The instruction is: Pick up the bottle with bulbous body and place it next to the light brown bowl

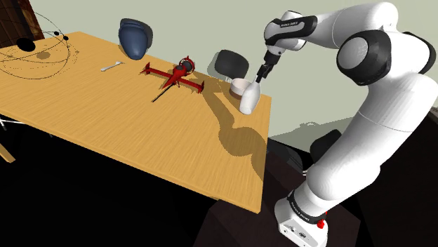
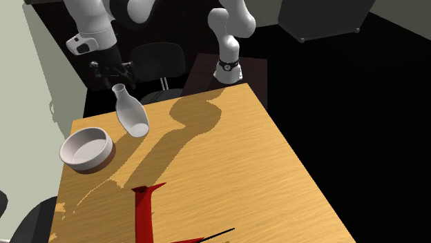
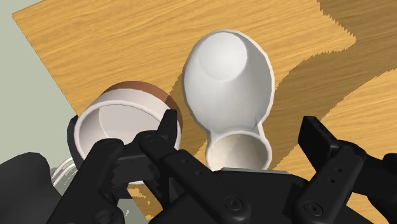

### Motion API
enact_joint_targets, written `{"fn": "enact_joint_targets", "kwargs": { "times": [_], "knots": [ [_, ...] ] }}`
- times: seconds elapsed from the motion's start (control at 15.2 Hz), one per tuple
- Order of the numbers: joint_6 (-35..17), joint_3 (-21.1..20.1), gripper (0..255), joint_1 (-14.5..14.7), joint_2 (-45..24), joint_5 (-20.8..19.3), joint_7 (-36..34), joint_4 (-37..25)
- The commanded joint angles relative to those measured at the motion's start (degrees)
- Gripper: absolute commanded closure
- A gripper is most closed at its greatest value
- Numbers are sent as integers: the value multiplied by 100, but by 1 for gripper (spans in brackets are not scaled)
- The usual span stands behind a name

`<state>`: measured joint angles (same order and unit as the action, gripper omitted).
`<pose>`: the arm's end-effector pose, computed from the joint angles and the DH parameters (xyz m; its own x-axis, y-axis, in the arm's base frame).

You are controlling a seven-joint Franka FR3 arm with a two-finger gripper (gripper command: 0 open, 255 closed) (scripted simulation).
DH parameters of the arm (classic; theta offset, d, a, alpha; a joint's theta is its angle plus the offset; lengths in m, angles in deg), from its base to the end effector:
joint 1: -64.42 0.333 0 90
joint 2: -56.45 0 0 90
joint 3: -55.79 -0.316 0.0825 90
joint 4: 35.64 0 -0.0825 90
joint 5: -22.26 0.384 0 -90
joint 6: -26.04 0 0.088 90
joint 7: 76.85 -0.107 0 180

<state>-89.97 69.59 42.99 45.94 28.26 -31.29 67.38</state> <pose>0.5108 -0.3441 0.4510 0.9875 0.1407 0.0714 0.1412 -0.9900 -0.0025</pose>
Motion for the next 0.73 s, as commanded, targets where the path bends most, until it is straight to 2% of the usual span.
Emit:
{"fn": "enact_joint_targets", "kwargs": {
  "times": [0.0,0.13,0.66],
  "knots": [
    [272,8,0,0,74,-30,-27,-200],
    [591,19,0,-6,149,-59,-47,-447],
    [590,19,0,-6,149,-59,-47,-447]
  ]
}}
